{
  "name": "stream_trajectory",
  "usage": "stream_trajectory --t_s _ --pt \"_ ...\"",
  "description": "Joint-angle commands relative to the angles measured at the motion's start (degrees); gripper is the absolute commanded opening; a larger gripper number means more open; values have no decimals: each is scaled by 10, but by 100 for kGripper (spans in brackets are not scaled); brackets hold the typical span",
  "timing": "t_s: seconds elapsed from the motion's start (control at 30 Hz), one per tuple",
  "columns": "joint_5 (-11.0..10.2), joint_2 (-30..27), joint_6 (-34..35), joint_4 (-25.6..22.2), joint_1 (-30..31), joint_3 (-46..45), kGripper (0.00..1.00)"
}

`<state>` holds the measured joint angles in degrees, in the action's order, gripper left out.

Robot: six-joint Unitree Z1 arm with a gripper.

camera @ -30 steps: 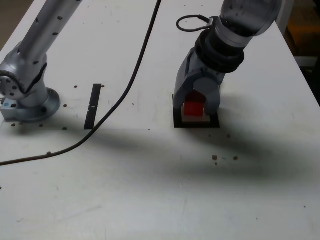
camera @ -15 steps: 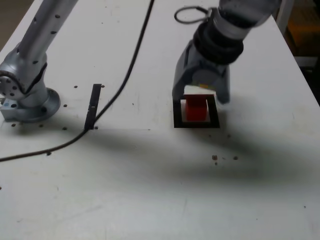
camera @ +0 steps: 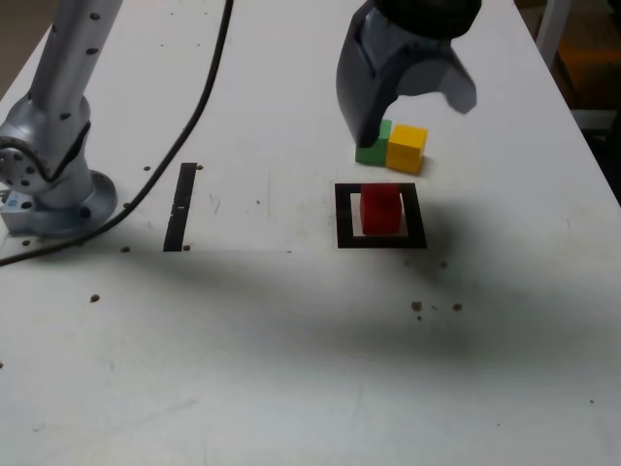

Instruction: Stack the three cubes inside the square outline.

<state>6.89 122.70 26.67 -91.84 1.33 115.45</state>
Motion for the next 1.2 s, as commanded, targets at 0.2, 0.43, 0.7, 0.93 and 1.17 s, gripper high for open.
stream_trajectory --t_s 0.2,0.43,0.7,0.93,1.17 --pt "28 25 137 -2 -33 7 100" --pt "63 44 209 18 -69 10 100" --pt "54 51 250 50 -97 -6 100" --pt "29 29 265 130 -109 -68 100" --pt "23 31 304 175 -109 -90 99"
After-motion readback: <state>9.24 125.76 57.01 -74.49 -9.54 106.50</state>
